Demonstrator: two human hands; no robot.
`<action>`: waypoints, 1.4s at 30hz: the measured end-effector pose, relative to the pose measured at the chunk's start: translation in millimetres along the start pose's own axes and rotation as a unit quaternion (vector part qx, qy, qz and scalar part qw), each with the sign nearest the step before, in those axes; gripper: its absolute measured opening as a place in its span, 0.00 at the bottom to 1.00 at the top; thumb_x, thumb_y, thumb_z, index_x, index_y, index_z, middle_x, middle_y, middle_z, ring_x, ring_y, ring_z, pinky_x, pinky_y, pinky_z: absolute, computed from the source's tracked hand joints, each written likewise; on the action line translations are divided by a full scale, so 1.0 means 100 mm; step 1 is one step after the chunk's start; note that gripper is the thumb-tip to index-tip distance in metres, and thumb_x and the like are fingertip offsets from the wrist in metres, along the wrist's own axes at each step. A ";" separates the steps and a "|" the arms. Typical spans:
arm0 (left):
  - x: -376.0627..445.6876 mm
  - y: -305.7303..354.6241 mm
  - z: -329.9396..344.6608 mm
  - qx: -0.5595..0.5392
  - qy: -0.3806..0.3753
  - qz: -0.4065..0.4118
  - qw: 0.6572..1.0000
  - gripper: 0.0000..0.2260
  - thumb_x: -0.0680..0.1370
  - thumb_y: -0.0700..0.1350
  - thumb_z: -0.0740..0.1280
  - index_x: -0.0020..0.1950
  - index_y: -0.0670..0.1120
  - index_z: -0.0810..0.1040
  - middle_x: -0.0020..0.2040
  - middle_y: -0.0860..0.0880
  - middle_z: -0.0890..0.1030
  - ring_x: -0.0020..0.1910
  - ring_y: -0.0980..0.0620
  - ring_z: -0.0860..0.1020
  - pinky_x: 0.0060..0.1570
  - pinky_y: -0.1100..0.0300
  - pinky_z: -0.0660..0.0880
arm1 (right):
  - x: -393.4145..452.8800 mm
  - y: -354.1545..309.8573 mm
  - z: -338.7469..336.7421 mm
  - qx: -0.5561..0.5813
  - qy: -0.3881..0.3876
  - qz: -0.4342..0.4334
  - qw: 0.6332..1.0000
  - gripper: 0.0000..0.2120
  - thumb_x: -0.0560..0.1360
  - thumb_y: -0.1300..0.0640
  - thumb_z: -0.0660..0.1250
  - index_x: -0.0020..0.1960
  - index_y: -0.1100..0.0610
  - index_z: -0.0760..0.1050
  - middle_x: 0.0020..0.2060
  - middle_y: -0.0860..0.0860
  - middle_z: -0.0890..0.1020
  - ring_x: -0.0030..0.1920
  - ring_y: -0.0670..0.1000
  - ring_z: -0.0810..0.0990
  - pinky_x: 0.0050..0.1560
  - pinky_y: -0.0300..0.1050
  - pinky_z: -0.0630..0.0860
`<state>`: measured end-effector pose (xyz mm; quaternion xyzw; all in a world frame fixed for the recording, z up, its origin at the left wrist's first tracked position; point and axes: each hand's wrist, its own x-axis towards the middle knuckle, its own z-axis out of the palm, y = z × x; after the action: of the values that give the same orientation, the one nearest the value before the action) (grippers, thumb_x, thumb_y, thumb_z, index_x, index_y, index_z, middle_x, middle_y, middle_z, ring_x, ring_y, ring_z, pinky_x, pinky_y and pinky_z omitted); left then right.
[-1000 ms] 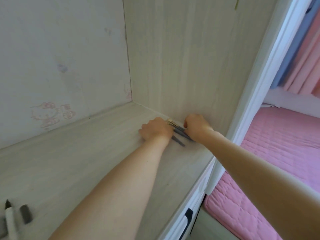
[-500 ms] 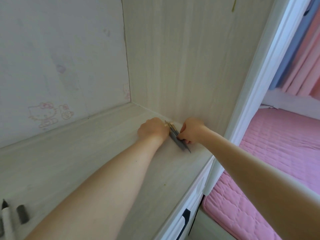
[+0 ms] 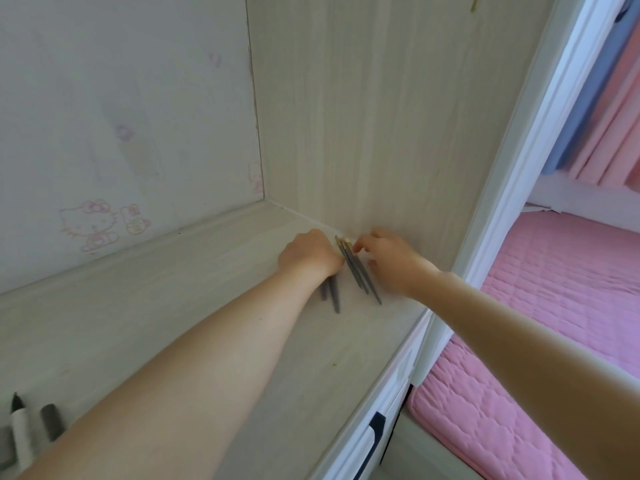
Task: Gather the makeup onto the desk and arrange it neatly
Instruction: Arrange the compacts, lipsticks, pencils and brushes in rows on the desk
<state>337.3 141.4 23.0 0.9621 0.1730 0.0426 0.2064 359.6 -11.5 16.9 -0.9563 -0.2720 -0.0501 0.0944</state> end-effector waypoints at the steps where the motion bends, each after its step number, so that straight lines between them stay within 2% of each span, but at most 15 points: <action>1: 0.00 -0.03 -0.01 0.005 0.005 0.003 1.000 0.16 0.72 0.50 0.67 0.57 0.47 0.73 0.56 0.46 0.77 0.55 0.43 0.77 0.42 0.58 0.69 | -0.04 0.04 0.03 -0.050 0.002 -0.062 0.997 0.16 0.77 0.63 0.61 0.64 0.55 0.70 0.57 0.55 0.72 0.50 0.58 0.75 0.52 0.53 0.76; 3: 0.01 -0.09 -0.02 0.014 0.014 0.018 1.000 0.14 0.73 0.50 0.67 0.56 0.47 0.72 0.56 0.45 0.77 0.54 0.43 0.77 0.40 0.58 0.68 | -0.08 0.09 0.05 -0.105 0.005 -0.131 0.986 0.16 0.78 0.62 0.61 0.64 0.54 0.70 0.58 0.53 0.70 0.51 0.57 0.74 0.50 0.53 0.76; 7: 0.02 -0.22 -0.03 0.038 0.027 0.053 0.998 0.13 0.75 0.50 0.66 0.55 0.44 0.72 0.54 0.43 0.76 0.51 0.42 0.77 0.37 0.58 0.67 | -0.12 0.10 0.01 -0.170 0.024 -0.171 0.970 0.13 0.79 0.60 0.60 0.63 0.53 0.70 0.59 0.51 0.70 0.51 0.55 0.74 0.45 0.49 0.76; 9: 0.01 -0.26 -0.04 0.048 0.023 0.066 0.996 0.12 0.76 0.51 0.65 0.54 0.44 0.72 0.53 0.43 0.76 0.47 0.43 0.75 0.34 0.59 0.65 | -0.12 0.09 0.00 -0.197 0.031 -0.202 0.959 0.13 0.79 0.61 0.59 0.62 0.53 0.70 0.59 0.51 0.70 0.54 0.53 0.73 0.41 0.46 0.73; 11: 0.00 -0.27 -0.06 0.059 0.017 0.079 0.995 0.12 0.77 0.50 0.64 0.54 0.43 0.72 0.53 0.43 0.76 0.44 0.44 0.73 0.34 0.58 0.65 | -0.10 0.04 0.01 -0.215 0.039 -0.236 0.947 0.12 0.79 0.61 0.58 0.61 0.53 0.70 0.59 0.50 0.71 0.57 0.52 0.71 0.46 0.43 0.72; 14: -0.01 -0.26 -0.09 0.076 0.006 0.096 0.992 0.10 0.79 0.45 0.62 0.56 0.41 0.73 0.55 0.41 0.76 0.49 0.42 0.76 0.39 0.57 0.67 | -0.05 -0.03 0.00 -0.235 0.040 -0.274 0.932 0.11 0.80 0.62 0.55 0.60 0.55 0.71 0.58 0.51 0.74 0.59 0.53 0.70 0.57 0.46 0.71; 17: -0.04 -0.26 -0.10 0.111 -0.004 0.112 0.987 0.12 0.79 0.41 0.60 0.61 0.40 0.72 0.59 0.40 0.74 0.56 0.40 0.75 0.44 0.57 0.68 | -0.03 -0.05 0.01 -0.236 0.042 -0.286 0.928 0.10 0.80 0.63 0.54 0.56 0.57 0.71 0.55 0.53 0.75 0.56 0.54 0.71 0.56 0.48 0.71; 21: -0.04 -0.30 -0.11 0.119 -0.005 0.123 0.985 0.12 0.79 0.37 0.58 0.62 0.38 0.71 0.61 0.38 0.73 0.58 0.39 0.74 0.46 0.57 0.67 | -0.01 -0.06 0.03 -0.237 0.053 -0.292 0.925 0.11 0.81 0.61 0.51 0.57 0.57 0.71 0.59 0.52 0.74 0.59 0.54 0.71 0.58 0.48 0.70; 27: -0.01 -0.39 -0.15 0.049 -0.013 0.106 0.993 0.12 0.81 0.39 0.56 0.62 0.38 0.71 0.61 0.38 0.73 0.57 0.40 0.74 0.45 0.58 0.66 | 0.06 -0.19 0.02 -0.236 0.040 -0.310 0.920 0.13 0.81 0.58 0.53 0.62 0.57 0.71 0.60 0.53 0.76 0.63 0.54 0.71 0.59 0.48 0.71; 31: 0.03 -0.48 -0.25 -0.013 0.010 0.093 0.996 0.11 0.81 0.40 0.55 0.59 0.36 0.70 0.59 0.36 0.74 0.55 0.39 0.75 0.43 0.57 0.65 | 0.08 -0.31 0.01 -0.232 0.005 -0.296 0.927 0.10 0.80 0.63 0.55 0.60 0.57 0.67 0.52 0.54 0.76 0.52 0.57 0.76 0.50 0.52 0.74; 33: 0.04 -0.53 -0.32 -0.037 0.015 0.075 0.996 0.11 0.81 0.41 0.55 0.59 0.36 0.70 0.58 0.36 0.75 0.55 0.38 0.75 0.42 0.57 0.66 | 0.09 -0.33 0.03 -0.218 0.016 -0.302 0.928 0.11 0.79 0.64 0.55 0.60 0.57 0.67 0.51 0.54 0.74 0.49 0.57 0.76 0.50 0.48 0.72; 37: 0.06 -0.71 -0.47 -0.114 -0.020 0.034 0.993 0.11 0.80 0.41 0.58 0.60 0.37 0.71 0.57 0.39 0.79 0.55 0.40 0.77 0.47 0.55 0.73 | 0.12 -0.35 0.08 -0.219 0.031 -0.299 0.928 0.14 0.80 0.64 0.54 0.65 0.56 0.67 0.55 0.52 0.73 0.54 0.53 0.73 0.47 0.38 0.62; 39: 0.07 -0.80 -0.52 -0.180 -0.036 0.016 0.983 0.10 0.80 0.40 0.59 0.59 0.37 0.71 0.56 0.40 0.80 0.48 0.41 0.79 0.47 0.53 0.77 | 0.14 -0.40 0.09 -0.251 0.021 -0.279 0.927 0.15 0.80 0.65 0.55 0.65 0.57 0.67 0.55 0.53 0.72 0.54 0.53 0.72 0.48 0.39 0.64; 42: 0.02 -0.92 -0.58 -0.261 -0.051 -0.017 0.964 0.10 0.81 0.40 0.55 0.57 0.38 0.72 0.49 0.44 0.82 0.33 0.48 0.75 0.35 0.57 0.73 | 0.14 -0.54 0.07 -0.292 -0.004 -0.236 0.927 0.12 0.78 0.68 0.56 0.60 0.60 0.68 0.54 0.56 0.71 0.52 0.55 0.72 0.50 0.46 0.71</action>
<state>301.1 242.5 37.8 0.8725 0.1617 0.0332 0.4598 343.5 42.5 20.0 -0.8496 -0.4640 -0.1446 -0.2048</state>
